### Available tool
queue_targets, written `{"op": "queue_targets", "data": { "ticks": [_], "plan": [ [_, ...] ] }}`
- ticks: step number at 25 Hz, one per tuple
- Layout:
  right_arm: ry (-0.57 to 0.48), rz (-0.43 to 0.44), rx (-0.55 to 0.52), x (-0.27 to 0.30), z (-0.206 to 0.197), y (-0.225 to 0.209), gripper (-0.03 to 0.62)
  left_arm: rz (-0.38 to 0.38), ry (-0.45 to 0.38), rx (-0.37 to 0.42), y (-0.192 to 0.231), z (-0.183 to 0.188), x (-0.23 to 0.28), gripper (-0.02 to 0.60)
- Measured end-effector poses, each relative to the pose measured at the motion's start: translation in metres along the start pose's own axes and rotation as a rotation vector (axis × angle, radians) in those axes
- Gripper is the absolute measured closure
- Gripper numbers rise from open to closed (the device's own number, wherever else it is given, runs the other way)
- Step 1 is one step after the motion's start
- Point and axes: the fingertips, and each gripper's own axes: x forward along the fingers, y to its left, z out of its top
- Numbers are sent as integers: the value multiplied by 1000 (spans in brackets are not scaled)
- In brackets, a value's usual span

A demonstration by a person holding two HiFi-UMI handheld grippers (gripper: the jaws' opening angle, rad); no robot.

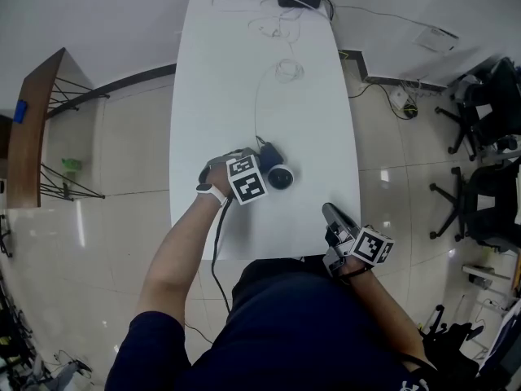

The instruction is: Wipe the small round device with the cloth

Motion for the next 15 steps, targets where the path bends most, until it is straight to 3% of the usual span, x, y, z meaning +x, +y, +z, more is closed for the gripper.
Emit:
{"op": "queue_targets", "data": {
  "ticks": [6,15],
  "plan": [
    [44,37,7,1,-1,-3,551,-28,19,-179,-7,-10,-4,514],
    [158,121,-25,13,2,-1,551,58,20,-536,-53,-31,-13,514]
  ]
}}
